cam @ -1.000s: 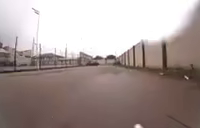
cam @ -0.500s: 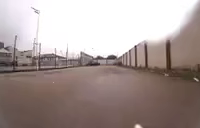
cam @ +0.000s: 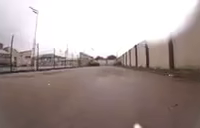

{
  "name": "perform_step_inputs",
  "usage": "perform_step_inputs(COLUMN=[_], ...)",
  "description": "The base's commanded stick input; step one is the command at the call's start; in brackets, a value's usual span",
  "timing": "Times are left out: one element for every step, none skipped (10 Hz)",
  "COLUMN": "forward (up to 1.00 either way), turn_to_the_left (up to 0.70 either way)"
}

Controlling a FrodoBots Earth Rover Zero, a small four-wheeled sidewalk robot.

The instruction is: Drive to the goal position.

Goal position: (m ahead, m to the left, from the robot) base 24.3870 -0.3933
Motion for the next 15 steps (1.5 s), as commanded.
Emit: perform_step_inputs(forward=[0.7, 0.7, 0.7, 0.7, 0.7, 0.7, 0.7, 0.7, 0.7, 0.7, 0.7, 0.7, 0.7, 0.7, 0.7], turn_to_the_left=[0.02, 0.02, 0.02, 0.02, 0.02, 0.02, 0.02, 0.02, 0.02, 0.02, 0.02, 0.02, 0.02, 0.02, 0.02])
